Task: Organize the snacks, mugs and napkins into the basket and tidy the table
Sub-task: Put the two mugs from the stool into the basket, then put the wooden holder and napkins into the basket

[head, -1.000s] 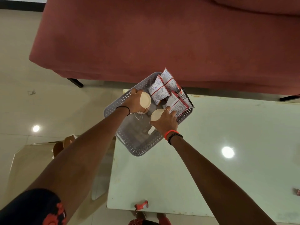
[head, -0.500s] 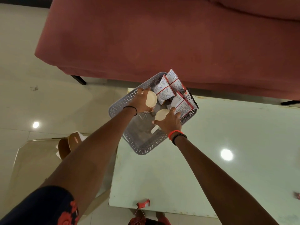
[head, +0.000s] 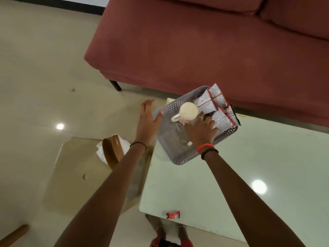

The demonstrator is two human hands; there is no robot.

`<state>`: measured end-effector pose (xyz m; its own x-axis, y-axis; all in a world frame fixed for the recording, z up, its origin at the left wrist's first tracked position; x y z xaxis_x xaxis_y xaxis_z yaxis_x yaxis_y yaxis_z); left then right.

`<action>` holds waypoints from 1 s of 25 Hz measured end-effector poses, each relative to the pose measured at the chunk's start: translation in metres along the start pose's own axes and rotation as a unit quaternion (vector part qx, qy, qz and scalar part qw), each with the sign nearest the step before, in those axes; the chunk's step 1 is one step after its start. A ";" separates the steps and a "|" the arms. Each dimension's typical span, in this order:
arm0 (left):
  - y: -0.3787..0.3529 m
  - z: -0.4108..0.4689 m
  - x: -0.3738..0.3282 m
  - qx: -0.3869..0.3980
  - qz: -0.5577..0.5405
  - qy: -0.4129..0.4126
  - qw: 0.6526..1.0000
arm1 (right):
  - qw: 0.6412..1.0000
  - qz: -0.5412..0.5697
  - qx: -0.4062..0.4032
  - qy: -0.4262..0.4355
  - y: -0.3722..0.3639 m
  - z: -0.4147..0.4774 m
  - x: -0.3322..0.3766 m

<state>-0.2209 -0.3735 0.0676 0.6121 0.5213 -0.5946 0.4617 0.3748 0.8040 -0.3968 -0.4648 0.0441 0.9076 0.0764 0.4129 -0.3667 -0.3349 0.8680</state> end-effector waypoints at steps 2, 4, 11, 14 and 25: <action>0.035 -0.022 0.025 -0.069 -0.016 0.055 0.996 | 0.999 0.029 -0.001 0.042 -0.011 -0.017 0.030; 0.062 -0.045 0.057 -0.115 -0.027 0.108 0.987 | 0.995 0.044 0.018 0.091 -0.027 -0.039 0.059; 0.077 -0.112 0.167 -0.072 -0.076 0.348 0.932 | 0.939 0.212 0.236 0.135 -0.115 -0.114 0.119; 0.063 -0.123 0.193 0.000 -0.066 0.361 0.930 | 0.902 0.284 0.322 0.048 -0.146 -0.135 0.125; 0.061 -0.124 0.200 0.076 -0.028 0.338 0.938 | 0.890 0.295 0.346 0.036 -0.179 -0.152 0.139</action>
<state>-0.1496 -0.1511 -0.0006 0.0617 0.8903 -0.4511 0.5987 0.3287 0.7304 -0.2363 -0.2514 -0.0124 0.5743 -0.2531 0.7785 -0.5381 -0.8334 0.1261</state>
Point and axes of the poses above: each hand's wrist, its own z-axis towards the middle knuckle, its own y-axis out of the back of the hand, x = y × z, the point moved 6 cm from there along z, towards the middle knuckle, and after that the axes turned 14 degrees about z, right-handed, at the moved point
